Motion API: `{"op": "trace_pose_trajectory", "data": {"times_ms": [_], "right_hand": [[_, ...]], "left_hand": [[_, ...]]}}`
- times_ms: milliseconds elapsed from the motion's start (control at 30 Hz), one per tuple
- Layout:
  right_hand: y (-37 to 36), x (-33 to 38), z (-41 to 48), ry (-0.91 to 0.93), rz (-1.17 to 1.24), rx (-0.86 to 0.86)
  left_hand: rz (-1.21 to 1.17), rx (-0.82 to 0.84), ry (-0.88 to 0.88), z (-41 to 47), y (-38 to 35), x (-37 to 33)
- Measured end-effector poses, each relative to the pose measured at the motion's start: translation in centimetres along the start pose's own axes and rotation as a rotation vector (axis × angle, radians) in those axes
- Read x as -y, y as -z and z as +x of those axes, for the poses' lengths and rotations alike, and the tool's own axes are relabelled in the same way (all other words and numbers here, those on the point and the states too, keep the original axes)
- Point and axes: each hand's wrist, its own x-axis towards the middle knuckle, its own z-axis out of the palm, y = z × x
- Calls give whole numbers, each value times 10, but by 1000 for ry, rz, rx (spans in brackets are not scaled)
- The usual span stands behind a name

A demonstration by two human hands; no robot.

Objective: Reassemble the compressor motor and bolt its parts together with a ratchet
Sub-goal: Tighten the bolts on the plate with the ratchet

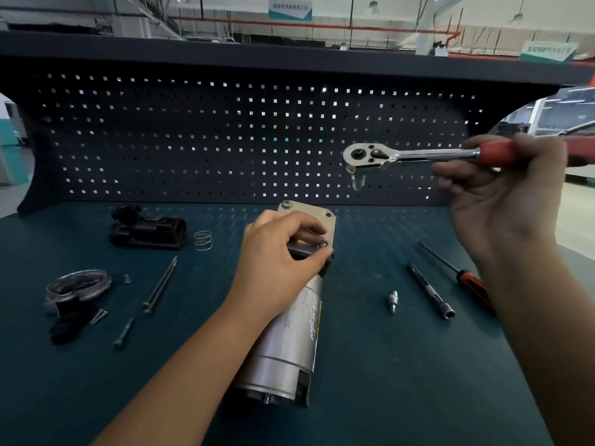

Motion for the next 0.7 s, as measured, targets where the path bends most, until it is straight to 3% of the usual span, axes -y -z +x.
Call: {"op": "trace_pose_trajectory", "data": {"times_ms": [133, 267, 700], "right_hand": [[-5, -23, 6, -165, 209, -65], [-8, -45, 10, -258, 247, -45], [-11, -64, 24, -296, 263, -17]], "left_hand": [[31, 7, 36, -1, -1, 3], [45, 26, 35, 0, -3, 5], [31, 40, 47, -1, -2, 10]]}}
